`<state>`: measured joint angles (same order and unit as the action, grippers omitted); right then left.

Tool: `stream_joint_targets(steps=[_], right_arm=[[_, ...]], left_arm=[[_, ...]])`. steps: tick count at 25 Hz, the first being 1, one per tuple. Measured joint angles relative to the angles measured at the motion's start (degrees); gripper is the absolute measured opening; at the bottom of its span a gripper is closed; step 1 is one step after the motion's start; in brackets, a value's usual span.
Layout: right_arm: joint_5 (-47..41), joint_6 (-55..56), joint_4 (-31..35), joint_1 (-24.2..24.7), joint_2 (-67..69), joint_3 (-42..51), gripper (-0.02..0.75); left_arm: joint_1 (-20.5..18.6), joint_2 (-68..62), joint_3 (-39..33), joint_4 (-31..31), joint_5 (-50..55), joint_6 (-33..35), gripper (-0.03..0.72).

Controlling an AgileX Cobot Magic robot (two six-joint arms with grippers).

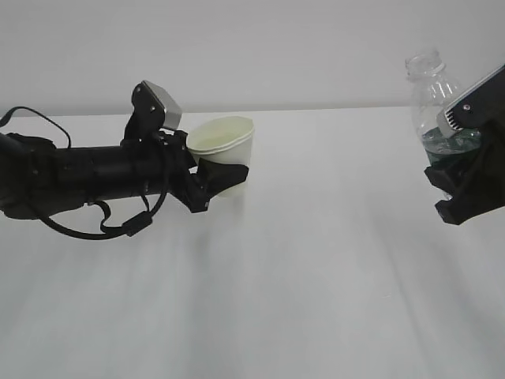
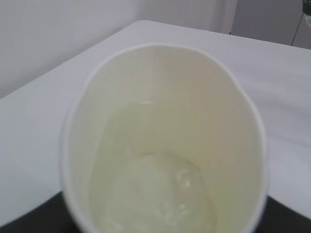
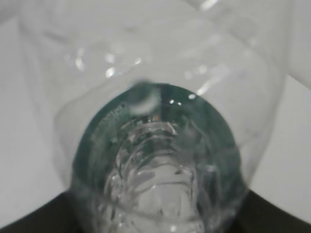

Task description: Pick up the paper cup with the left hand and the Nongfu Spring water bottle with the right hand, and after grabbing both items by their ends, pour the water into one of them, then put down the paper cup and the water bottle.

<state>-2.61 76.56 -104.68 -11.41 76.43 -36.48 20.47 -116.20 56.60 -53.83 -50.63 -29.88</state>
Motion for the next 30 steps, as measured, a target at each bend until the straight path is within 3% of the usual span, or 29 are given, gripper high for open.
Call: stream_joint_targets(steps=[17,30], right_arm=[[-0.11,0.00,0.00,0.00,0.00,0.00,0.366],[-0.21,0.00,0.00,0.00,0.00,0.00,0.366]], left_arm=[[-1.94,0.00,-0.02,0.51,-1.02,0.45,0.403],[-2.51,0.00,-4.26,5.08,-3.94,7.51,0.401]])
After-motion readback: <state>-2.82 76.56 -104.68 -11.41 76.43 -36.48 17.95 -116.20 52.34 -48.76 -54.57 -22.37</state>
